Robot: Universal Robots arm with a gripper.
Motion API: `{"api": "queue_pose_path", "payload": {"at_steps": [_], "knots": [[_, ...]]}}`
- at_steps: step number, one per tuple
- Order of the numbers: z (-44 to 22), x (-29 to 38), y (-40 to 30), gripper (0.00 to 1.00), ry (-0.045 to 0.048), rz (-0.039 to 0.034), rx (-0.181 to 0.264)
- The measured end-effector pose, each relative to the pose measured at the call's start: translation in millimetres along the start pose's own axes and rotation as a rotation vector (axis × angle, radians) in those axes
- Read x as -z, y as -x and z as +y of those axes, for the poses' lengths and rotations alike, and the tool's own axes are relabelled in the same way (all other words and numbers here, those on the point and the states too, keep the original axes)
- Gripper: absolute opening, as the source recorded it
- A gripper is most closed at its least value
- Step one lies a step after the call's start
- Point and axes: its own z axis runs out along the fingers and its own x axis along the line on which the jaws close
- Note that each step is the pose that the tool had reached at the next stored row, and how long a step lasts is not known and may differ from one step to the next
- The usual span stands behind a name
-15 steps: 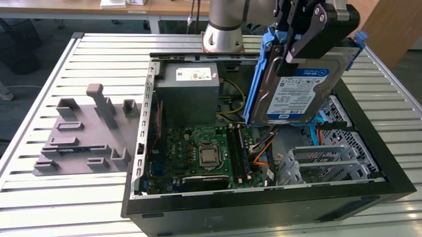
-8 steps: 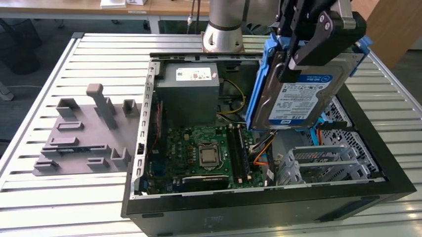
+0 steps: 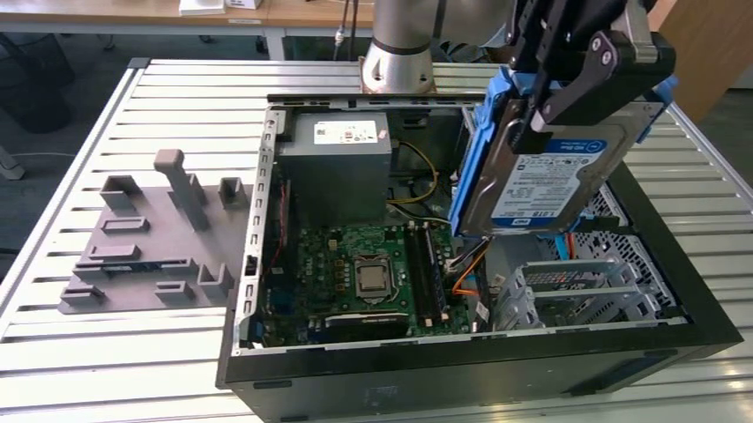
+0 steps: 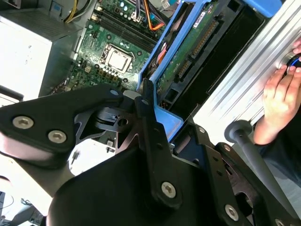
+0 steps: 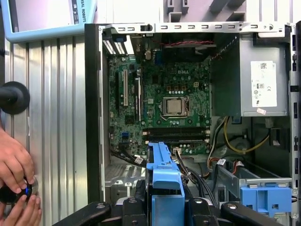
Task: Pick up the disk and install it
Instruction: 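Insert the disk into the insertion slot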
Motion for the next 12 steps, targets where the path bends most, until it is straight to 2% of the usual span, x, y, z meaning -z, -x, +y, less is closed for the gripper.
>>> {"api": "queue_pose_path", "payload": {"at_steps": [5,12], "knots": [[-1.9,-3.4,-6.1,0.36,-0.0005,-0.0002,0.000],[-1.9,-3.7,-6.7,0.36,-0.0005,0.0000,0.000]]}}
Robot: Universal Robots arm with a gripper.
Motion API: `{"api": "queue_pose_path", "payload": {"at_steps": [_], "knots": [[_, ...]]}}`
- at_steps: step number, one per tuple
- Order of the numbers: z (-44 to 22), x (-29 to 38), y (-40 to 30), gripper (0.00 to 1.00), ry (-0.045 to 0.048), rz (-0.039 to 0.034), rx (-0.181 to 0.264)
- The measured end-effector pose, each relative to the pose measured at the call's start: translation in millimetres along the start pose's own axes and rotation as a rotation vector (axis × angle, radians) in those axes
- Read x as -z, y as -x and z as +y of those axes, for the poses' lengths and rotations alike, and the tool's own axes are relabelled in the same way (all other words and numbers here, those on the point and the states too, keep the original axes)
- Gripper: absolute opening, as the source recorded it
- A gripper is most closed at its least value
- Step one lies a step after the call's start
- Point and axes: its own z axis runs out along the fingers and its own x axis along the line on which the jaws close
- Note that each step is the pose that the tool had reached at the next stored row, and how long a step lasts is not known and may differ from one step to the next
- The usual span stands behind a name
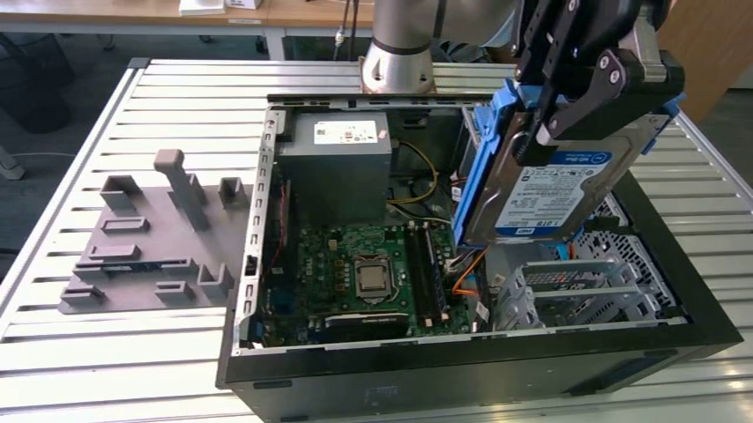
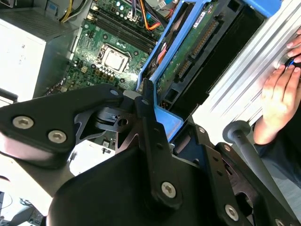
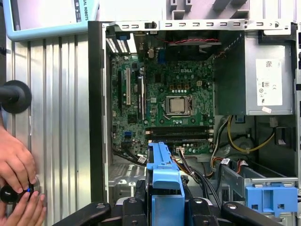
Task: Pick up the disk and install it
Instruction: 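Insert the disk into the insertion slot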
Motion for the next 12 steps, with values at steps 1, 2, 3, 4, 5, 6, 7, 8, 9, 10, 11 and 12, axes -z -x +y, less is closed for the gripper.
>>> {"api": "queue_pose_path", "payload": {"at_steps": [1,2,3,4,5,6,7,8,9,10,11,12], "knots": [[0.0,-0.2,-0.5,0.36,0.0000,0.0001,0.000],[-0.1,-0.4,-1.2,0.36,0.0000,0.0001,0.000],[-0.1,-0.8,-2.3,0.36,0.0000,0.0000,0.000],[-0.1,-1.2,-3.5,0.36,0.0000,-0.0001,0.000],[-0.2,-1.7,-4.7,0.36,-0.0001,-0.0001,0.000],[-0.4,-2.2,-5.5,0.36,-0.0001,-0.0001,0.000],[-0.9,-2.7,-6.0,0.36,-0.0001,-0.0001,0.000],[-1.6,-3.3,-6.3,0.36,-0.0001,-0.0002,0.000],[-2.5,-3.9,-6.5,0.36,-0.0001,0.0000,0.000],[-3.8,-4.5,-6.5,0.36,0.0000,0.0002,0.000],[-5.2,-5.2,-6.5,0.36,0.0000,0.0001,0.000],[-6.6,-6.0,-6.5,0.36,0.0000,0.0000,0.000]]}}
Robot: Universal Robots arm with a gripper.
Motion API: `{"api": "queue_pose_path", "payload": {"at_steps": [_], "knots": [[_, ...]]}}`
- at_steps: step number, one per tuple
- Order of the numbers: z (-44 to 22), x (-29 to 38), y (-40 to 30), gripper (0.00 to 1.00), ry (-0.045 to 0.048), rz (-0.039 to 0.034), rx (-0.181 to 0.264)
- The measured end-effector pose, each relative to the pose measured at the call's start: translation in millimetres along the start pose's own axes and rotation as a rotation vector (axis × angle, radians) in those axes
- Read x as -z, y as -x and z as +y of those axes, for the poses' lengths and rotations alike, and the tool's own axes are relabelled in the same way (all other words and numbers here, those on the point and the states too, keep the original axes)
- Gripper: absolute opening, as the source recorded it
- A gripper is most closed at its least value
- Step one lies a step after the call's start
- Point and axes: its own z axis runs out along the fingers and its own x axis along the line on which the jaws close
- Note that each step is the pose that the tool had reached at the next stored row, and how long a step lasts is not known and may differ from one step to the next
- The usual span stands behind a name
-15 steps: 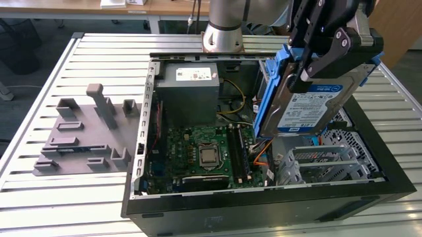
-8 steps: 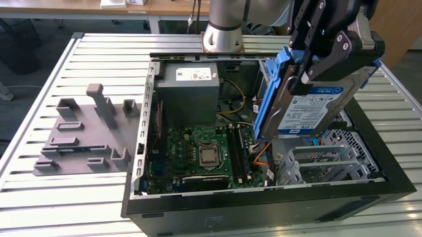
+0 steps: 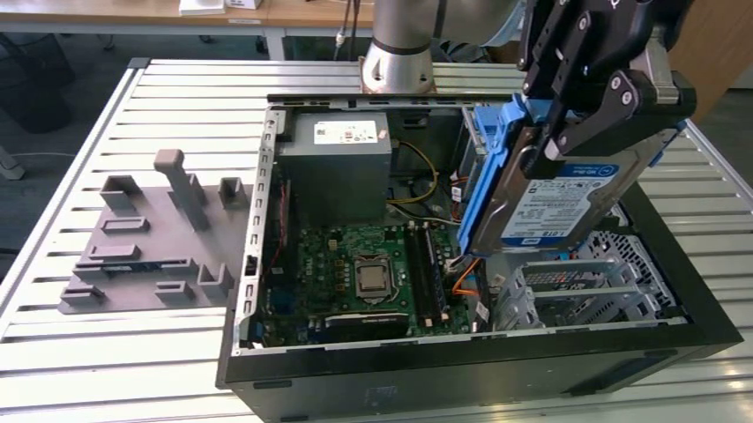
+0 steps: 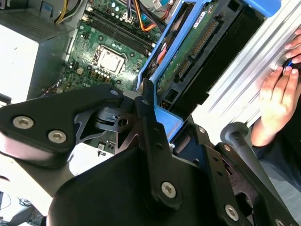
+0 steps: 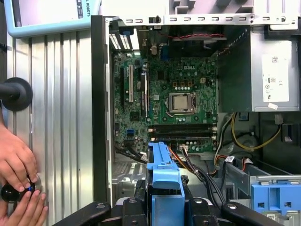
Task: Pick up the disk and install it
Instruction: 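Insert the disk into the insertion slot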
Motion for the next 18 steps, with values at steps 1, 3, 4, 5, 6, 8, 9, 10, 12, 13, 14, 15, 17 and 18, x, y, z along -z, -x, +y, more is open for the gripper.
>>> {"api": "queue_pose_path", "payload": {"at_steps": [1,3,4,5,6,8,9,10,12,13,14,15,17,18], "knots": [[-1.2,-0.7,0.0,0.36,0.0000,0.0000,0.000],[-2.3,-2.3,-0.3,0.36,-0.0002,-0.0002,0.000],[-2.5,-3.1,-1.0,0.36,-0.0003,-0.0002,0.000],[-2.6,-3.7,-2.0,0.36,-0.0005,0.0002,0.000],[-2.7,-4.5,-3.2,0.36,-0.0007,0.0001,0.000],[-3.1,-6.0,-5.2,0.36,-0.0011,-0.0002,0.000],[-3.9,-6.8,-5.6,0.36,-0.0011,-0.0005,0.000],[-5.2,-7.3,-5.8,0.36,-0.0010,-0.0001,0.000],[-8.7,-8.5,-5.9,0.36,-0.0011,0.0000,0.000],[-10.5,-9.1,-5.9,0.36,-0.0011,0.0000,0.000],[-12.3,-9.7,-5.9,0.36,-0.0011,0.0000,0.000],[-14.0,-10.3,-5.9,0.36,-0.0010,-0.0001,0.000],[-15.9,-10.6,-5.9,0.36,-0.0010,0.0002,0.000],[-15.9,-10.7,-5.9,0.36,-0.0010,0.0003,0.000]]}}
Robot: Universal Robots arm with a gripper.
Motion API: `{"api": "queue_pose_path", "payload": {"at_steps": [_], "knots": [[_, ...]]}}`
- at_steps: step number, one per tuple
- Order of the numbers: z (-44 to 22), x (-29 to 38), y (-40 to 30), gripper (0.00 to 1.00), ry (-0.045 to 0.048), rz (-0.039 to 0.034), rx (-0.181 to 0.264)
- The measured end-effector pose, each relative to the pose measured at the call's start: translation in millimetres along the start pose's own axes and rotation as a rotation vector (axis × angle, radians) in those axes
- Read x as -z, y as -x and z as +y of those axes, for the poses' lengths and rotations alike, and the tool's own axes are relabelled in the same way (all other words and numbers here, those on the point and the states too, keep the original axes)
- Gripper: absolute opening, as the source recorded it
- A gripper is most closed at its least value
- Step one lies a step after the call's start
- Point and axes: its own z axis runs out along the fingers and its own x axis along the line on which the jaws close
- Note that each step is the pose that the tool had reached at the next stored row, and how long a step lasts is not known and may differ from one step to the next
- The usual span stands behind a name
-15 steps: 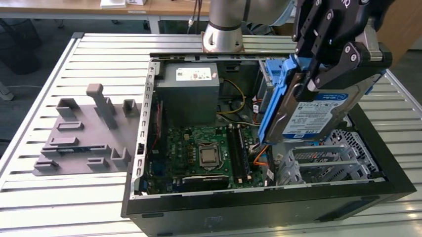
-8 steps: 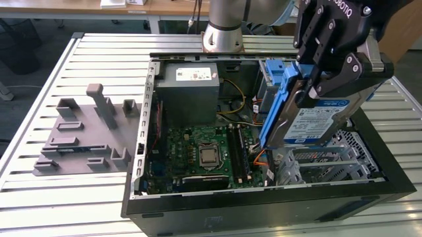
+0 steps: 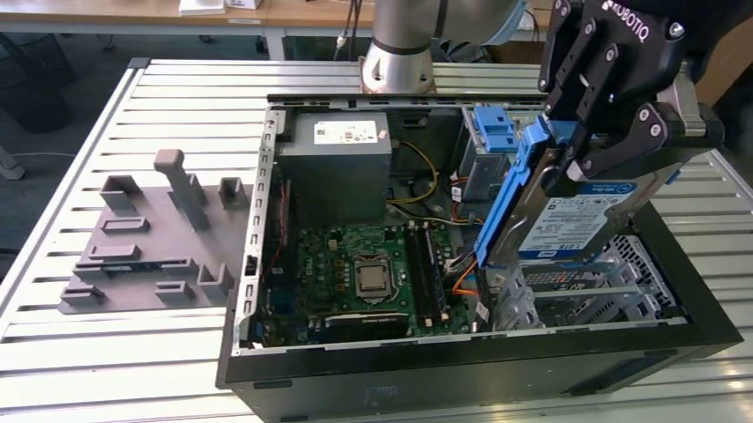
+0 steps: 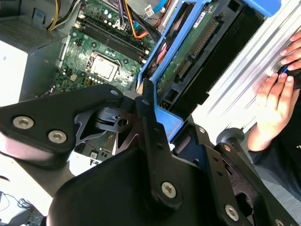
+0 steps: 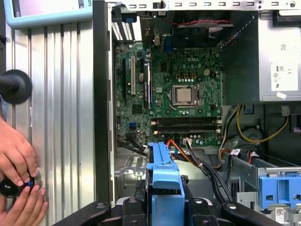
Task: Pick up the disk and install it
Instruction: 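Insert the disk into the insertion slot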
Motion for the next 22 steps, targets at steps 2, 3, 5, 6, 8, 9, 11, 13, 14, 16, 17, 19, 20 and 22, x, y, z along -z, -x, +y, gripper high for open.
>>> {"api": "queue_pose_path", "payload": {"at_steps": [2,3,5,6,8,9,11,13,14,16,17,19,20,22], "knots": [[0.0,-0.2,0.0,0.36,-0.0001,-0.0003,0.000],[0.0,-0.2,0.0,0.36,-0.0001,-0.0003,0.000],[-0.1,-0.2,0.0,0.36,-0.0001,-0.0002,0.000],[-0.1,-0.3,-0.1,0.36,-0.0001,-0.0005,0.000],[-0.1,-0.6,-1.1,0.36,-0.0001,-0.0004,0.000],[-0.1,-0.8,-1.9,0.36,-0.0001,-0.0002,0.000],[-0.4,-1.9,-3.6,0.36,-0.0001,-0.0004,0.000],[-1.5,-2.9,-4.5,0.36,-0.0001,-0.0004,0.000],[-2.6,-3.3,-4.6,0.36,-0.0001,-0.0003,0.000],[-4.9,-4.2,-4.8,0.36,-0.0001,-0.0003,0.000],[-6.1,-4.5,-4.8,0.36,-0.0001,-0.0002,0.000],[-8.5,-5.1,-4.7,0.36,0.0000,-0.0002,0.000],[-9.7,-5.3,-4.7,0.36,0.0000,-0.0001,0.000],[-11.6,-5.6,-4.7,0.36,-0.0001,-0.0001,0.000]]}}
